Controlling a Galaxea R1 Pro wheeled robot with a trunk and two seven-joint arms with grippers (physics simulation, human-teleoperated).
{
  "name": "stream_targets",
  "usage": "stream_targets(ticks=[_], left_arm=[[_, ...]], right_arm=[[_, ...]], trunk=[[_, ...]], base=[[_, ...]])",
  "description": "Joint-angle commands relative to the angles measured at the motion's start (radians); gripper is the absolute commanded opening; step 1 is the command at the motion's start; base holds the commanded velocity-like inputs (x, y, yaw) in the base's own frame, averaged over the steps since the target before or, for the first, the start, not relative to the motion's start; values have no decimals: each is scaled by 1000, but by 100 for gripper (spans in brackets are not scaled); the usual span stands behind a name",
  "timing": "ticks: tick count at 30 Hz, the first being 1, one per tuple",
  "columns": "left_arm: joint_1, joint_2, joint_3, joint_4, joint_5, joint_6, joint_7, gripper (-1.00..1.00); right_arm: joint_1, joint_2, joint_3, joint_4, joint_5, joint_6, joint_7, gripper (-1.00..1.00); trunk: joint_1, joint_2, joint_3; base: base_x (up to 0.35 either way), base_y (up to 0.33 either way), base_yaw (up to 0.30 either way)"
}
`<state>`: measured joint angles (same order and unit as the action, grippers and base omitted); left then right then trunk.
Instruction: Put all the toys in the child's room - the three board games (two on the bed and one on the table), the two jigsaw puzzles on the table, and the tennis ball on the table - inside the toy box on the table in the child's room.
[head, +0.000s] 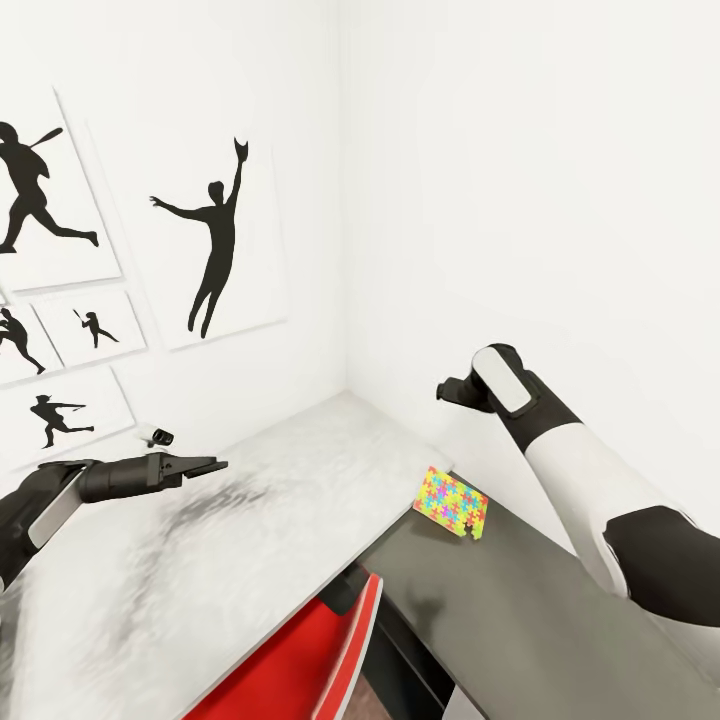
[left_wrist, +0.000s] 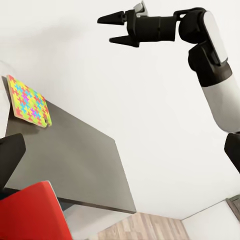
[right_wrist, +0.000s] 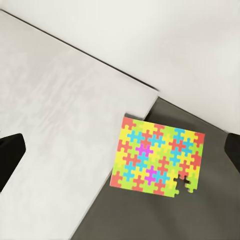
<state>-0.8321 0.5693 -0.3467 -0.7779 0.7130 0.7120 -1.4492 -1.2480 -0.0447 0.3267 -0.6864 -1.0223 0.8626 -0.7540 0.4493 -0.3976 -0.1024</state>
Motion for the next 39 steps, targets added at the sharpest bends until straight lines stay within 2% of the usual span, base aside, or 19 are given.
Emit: stream_targets(ticks=[1,14,20,23,25,30,33,39], left_arm=[[-2,1,-5,0,7,11,-2,100],[-2,1,-6,0,6,11,-2,100],[-2,1,-5,0,6,11,-2,100],[-2,1,-5,0,6,10,-2,100],[-2,1,-5,0,6,10,-2,100],[-2,1,-5,0,6,9,-2,100],[-2,1,-5,0,6,9,-3,100],[-1,1,-5,0,6,9,-3,100]], right_arm=[[-3,-2,6,-1,-11,1,-9,100],[-33,2,6,4,35,0,2,100],[-35,2,7,4,56,-1,59,100],[-35,5,8,4,92,-4,92,100],[-35,9,7,4,142,-17,123,100],[-34,12,6,4,196,-35,186,100],[-33,12,7,4,212,-40,222,100],[-32,12,7,4,221,-43,247,100]], trunk=[[1,-2,-2],[1,-2,-2],[1,-2,-2],[1,-2,-3],[1,-2,-5],[1,-2,-11],[1,-2,-16],[1,-2,-26]], base=[[0,0,0],[0,0,0],[0,0,0],[0,0,0],[0,0,0],[0,0,0],[0,0,0],[0,0,0]])
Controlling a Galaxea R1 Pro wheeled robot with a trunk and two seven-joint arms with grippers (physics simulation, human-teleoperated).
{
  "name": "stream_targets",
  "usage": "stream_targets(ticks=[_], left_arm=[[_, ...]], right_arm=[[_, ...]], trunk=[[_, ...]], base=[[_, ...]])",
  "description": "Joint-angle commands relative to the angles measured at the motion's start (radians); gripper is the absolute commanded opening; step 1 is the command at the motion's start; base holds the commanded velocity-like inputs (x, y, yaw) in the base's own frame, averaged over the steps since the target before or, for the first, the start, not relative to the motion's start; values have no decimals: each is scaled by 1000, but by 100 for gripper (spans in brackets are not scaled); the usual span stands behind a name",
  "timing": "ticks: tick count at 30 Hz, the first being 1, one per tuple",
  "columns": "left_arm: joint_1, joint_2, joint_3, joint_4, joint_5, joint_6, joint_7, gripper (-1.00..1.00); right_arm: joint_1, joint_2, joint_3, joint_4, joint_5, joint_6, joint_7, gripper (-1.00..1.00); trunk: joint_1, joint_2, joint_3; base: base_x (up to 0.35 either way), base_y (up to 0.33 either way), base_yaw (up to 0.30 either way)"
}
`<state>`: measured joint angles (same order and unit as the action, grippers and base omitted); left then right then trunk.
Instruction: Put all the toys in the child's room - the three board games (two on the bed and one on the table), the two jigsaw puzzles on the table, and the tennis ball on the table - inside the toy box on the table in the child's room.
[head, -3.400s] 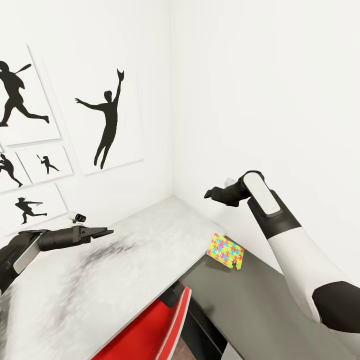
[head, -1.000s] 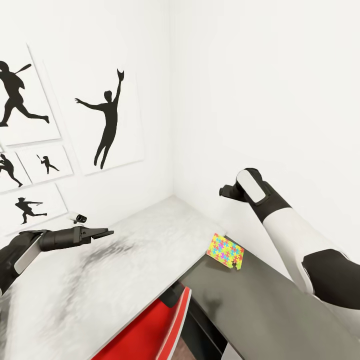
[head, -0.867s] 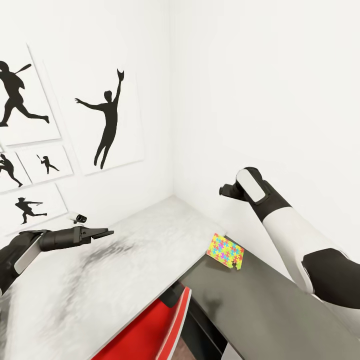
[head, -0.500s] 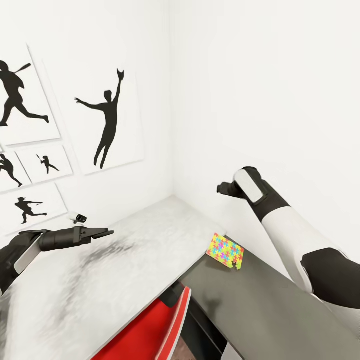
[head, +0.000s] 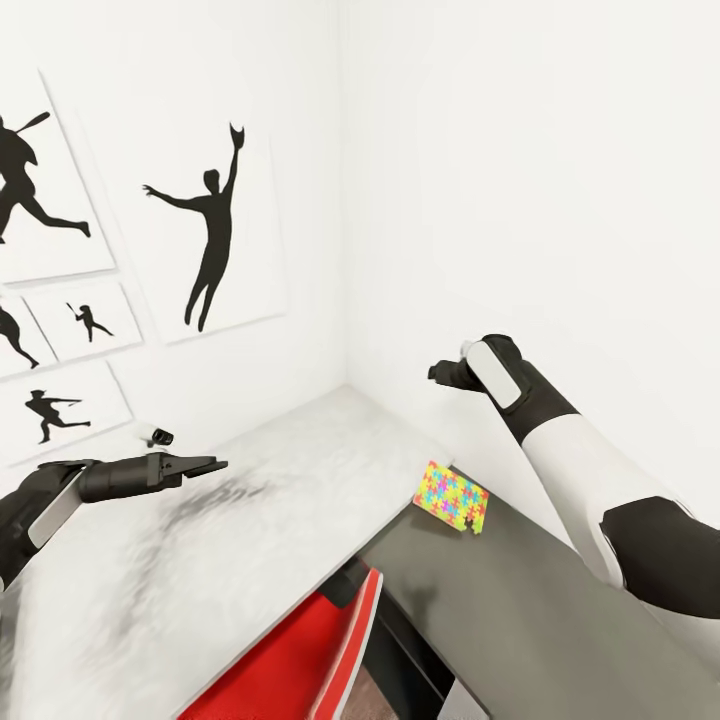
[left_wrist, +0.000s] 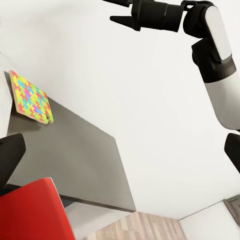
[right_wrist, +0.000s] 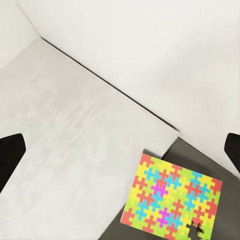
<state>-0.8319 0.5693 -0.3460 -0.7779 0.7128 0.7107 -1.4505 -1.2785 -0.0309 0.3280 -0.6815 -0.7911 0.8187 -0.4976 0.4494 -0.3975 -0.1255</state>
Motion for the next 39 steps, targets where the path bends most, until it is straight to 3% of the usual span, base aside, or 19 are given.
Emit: stream_targets(ticks=[1,29,39], left_arm=[[-2,1,-5,0,7,11,-2,100],[-2,1,-6,0,7,10,-2,100],[-2,1,-5,0,7,10,-2,100]], right_arm=[[-1,-1,6,-1,-10,1,-8,100],[-1,-10,6,-1,-7,0,8,100],[-6,-16,6,-3,-5,0,55,100]], trunk=[[1,-2,-4],[1,-2,-50],[1,-2,-66]], base=[[0,0,0],[0,0,0],[0,0,0]])
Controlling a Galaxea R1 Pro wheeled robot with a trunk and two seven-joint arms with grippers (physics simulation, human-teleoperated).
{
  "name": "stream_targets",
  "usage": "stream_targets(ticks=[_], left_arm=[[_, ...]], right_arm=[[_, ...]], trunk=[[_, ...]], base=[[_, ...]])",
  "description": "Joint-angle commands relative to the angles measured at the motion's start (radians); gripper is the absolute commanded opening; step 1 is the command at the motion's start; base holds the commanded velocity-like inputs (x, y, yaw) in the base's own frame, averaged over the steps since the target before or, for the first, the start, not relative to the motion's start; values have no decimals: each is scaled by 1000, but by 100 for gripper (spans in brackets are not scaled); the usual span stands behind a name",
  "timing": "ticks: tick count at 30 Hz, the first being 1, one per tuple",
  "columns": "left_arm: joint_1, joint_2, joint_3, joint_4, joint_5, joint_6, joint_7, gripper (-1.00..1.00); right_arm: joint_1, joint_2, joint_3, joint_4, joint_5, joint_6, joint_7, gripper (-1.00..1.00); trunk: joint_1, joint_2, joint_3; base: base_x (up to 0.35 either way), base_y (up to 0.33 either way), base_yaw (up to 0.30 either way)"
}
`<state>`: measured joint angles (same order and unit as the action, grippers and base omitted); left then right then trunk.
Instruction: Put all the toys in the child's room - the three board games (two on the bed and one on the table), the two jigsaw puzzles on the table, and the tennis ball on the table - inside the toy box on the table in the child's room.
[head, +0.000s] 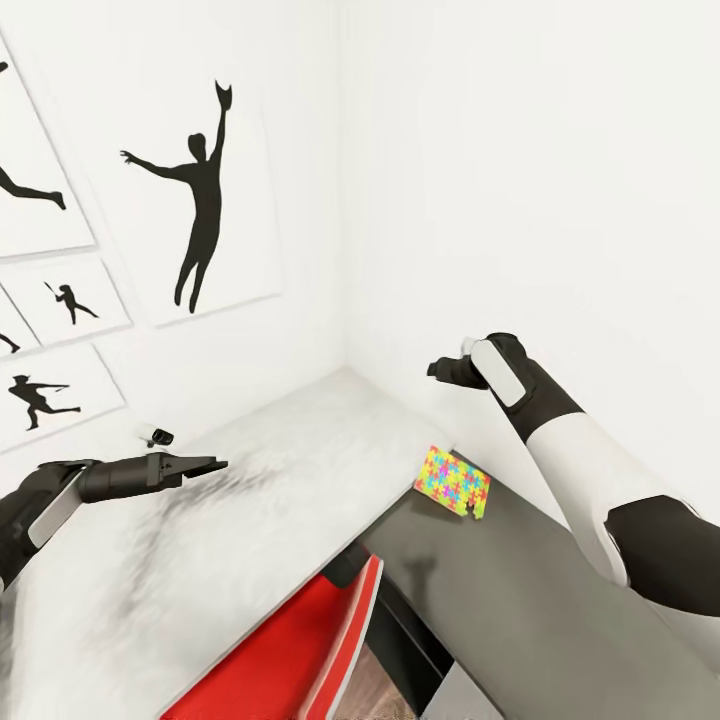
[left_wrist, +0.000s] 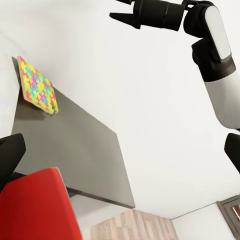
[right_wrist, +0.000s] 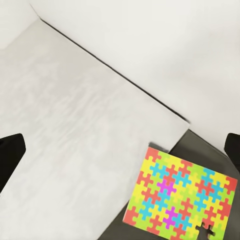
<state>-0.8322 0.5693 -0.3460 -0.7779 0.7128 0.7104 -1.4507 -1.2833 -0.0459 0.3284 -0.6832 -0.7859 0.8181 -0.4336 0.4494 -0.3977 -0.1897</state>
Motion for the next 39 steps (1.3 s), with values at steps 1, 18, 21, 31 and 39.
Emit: stream_targets(ticks=[1,18,21,31,39], left_arm=[[-2,1,-5,0,7,11,-2,100],[-18,0,2,-16,10,67,-2,100],[-23,-8,2,-51,9,122,1,100],[-160,-37,2,-290,6,312,12,100],[-234,-103,-1,-341,3,332,16,100]], right_arm=[[-2,-2,6,-1,-10,1,-6,100],[-15,2,8,-2,129,1,84,100],[-17,7,7,-1,174,-4,140,100],[-18,12,5,-1,220,-20,190,100],[-23,12,4,0,221,-20,193,100]], trunk=[[1,-2,-4],[1,-2,-32],[1,-2,-37],[1,-2,-53],[1,-2,-66]], base=[[0,0,0],[0,0,0],[0,0,0],[0,0,0],[0,0,0]])
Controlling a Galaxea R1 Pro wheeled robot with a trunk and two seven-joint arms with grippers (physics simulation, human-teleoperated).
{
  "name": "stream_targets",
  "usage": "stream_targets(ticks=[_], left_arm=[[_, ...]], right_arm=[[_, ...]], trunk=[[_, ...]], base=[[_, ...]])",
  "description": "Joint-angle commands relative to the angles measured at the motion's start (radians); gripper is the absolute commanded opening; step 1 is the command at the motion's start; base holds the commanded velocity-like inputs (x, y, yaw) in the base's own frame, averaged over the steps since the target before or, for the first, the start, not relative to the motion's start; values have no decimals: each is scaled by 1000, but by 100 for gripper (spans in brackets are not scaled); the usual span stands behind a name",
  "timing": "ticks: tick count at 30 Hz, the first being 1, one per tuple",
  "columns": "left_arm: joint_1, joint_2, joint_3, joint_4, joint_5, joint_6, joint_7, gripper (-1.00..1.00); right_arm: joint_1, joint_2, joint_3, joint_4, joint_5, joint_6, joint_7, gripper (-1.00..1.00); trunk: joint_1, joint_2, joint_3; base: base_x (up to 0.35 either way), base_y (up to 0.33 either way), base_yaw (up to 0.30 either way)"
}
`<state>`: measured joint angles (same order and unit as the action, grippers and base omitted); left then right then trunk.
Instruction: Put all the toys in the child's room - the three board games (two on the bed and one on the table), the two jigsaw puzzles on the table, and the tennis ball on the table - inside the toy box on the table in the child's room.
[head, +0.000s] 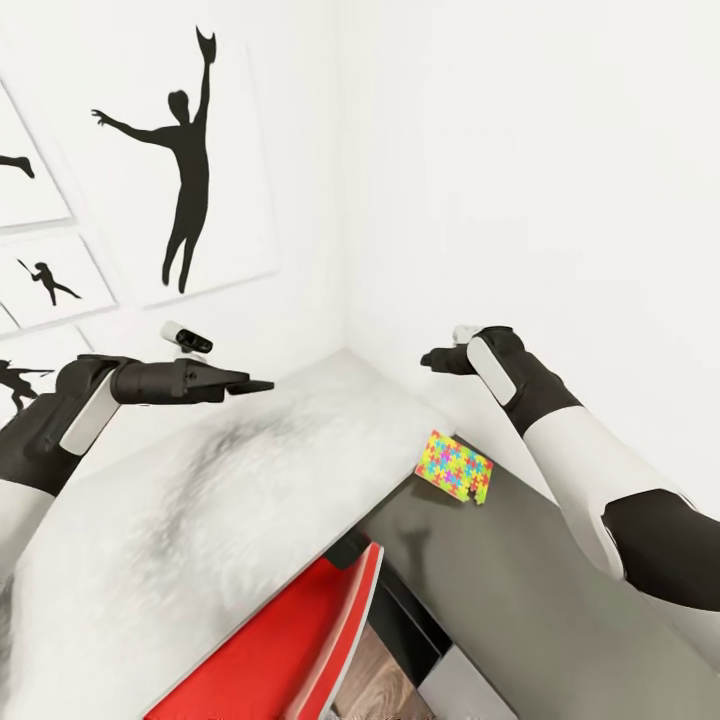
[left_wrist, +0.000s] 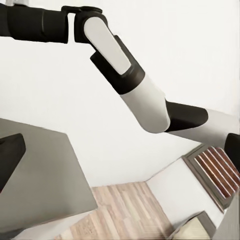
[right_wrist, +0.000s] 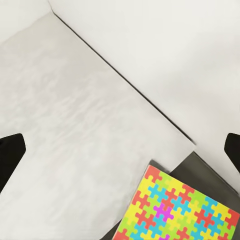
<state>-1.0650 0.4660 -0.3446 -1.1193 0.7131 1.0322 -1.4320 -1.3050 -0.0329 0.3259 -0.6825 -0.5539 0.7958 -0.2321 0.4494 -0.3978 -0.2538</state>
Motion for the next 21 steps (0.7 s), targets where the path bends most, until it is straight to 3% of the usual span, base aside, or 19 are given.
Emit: stream_targets(ticks=[1,8,21], left_arm=[[-4,-4,-3,-3,1,11,-2,100],[-13,-23,-6,-87,-69,10,6,100],[-13,-23,-9,-133,-91,7,7,100]], right_arm=[[-3,-2,6,-1,-11,2,-9,100],[-9,-1,8,0,-9,1,-9,100],[-10,-9,10,0,-9,0,-7,100]], trunk=[[1,-2,-4],[1,-2,-15],[1,-2,-37]], base=[[0,0,0],[0,0,0],[0,0,0]])
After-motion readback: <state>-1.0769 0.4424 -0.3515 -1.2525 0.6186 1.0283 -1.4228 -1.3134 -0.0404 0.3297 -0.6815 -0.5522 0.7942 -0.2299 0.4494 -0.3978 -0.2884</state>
